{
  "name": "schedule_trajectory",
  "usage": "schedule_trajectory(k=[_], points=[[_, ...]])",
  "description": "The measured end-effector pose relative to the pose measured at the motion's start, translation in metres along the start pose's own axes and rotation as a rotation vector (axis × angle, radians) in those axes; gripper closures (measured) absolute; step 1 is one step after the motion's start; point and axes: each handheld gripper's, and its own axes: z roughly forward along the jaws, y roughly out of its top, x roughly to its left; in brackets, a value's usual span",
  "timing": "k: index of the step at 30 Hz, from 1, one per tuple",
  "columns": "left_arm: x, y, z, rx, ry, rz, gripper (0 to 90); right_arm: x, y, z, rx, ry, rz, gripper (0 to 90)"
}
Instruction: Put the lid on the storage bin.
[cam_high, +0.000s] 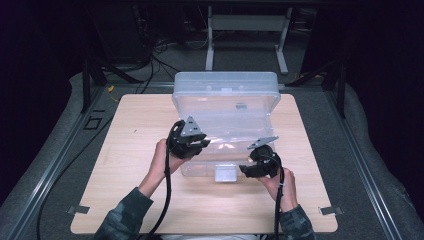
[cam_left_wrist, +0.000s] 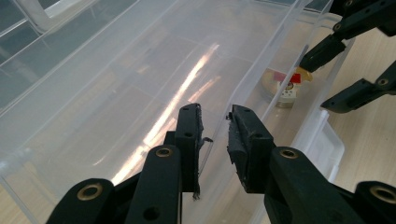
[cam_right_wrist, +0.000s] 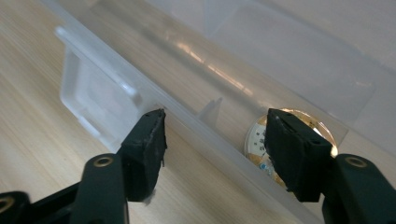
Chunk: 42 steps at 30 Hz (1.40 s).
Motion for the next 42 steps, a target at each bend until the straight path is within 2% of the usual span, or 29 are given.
schedule_trajectory(k=[3, 5, 8, 11, 15, 17, 21, 22, 24, 26, 28, 30, 33, 37, 42], points=[[0.000, 0.000, 0.000, -0.003, 0.001, -0.002, 72.5, 0.000, 0.000, -0.018, -0.050, 0.026, 0.003, 39.3], [0.000, 0.000, 0.000, -0.010, 0.000, -0.012, 72.1, 0.003, 0.002, -0.030, -0.064, 0.034, -0.013, 38.8], [0.000, -0.001, 0.000, -0.012, -0.002, -0.016, 71.6, 0.006, 0.009, -0.049, -0.118, 0.046, -0.032, 39.6], [-0.001, -0.001, 0.000, -0.012, -0.004, -0.021, 71.3, 0.006, 0.023, -0.067, -0.196, 0.074, -0.039, 40.3], [-0.001, -0.002, 0.000, -0.007, -0.010, -0.019, 70.6, 0.002, 0.053, -0.075, -0.253, 0.066, -0.054, 42.0], [-0.002, -0.003, 0.001, -0.003, -0.018, -0.026, 70.6, -0.002, 0.068, -0.070, -0.264, 0.058, -0.046, 48.4], [-0.003, -0.005, 0.001, 0.003, -0.027, -0.032, 69.1, -0.011, 0.089, -0.053, -0.263, 0.035, -0.012, 74.8], [-0.004, -0.006, 0.001, 0.007, -0.034, -0.035, 68.8, -0.014, 0.092, -0.052, -0.263, 0.031, 0.004, 78.1], [-0.005, -0.009, 0.002, 0.013, -0.050, -0.047, 67.8, -0.015, 0.093, -0.052, -0.283, 0.036, 0.033, 85.9], [-0.006, -0.012, 0.002, 0.013, -0.048, -0.055, 67.2, -0.013, 0.091, -0.051, -0.275, 0.027, 0.044, 89.7], [-0.006, -0.013, 0.001, 0.023, -0.051, -0.067, 65.6, -0.011, 0.086, -0.049, -0.266, 0.022, 0.041, 89.8], [-0.005, -0.015, 0.000, 0.028, -0.044, -0.090, 59.0, -0.010, 0.082, -0.048, -0.255, 0.021, 0.045, 89.8], [-0.002, -0.019, -0.007, 0.024, -0.043, -0.103, 52.4, -0.010, 0.076, -0.048, -0.247, 0.017, 0.046, 90.0], [0.000, -0.027, -0.020, 0.019, -0.053, -0.112, 44.5, -0.007, 0.069, -0.050, -0.249, 0.002, 0.036, 90.0], [0.002, -0.039, -0.040, 0.004, -0.047, -0.129, 35.0, -0.009, 0.058, -0.054, -0.261, 0.002, 0.054, 90.0]])
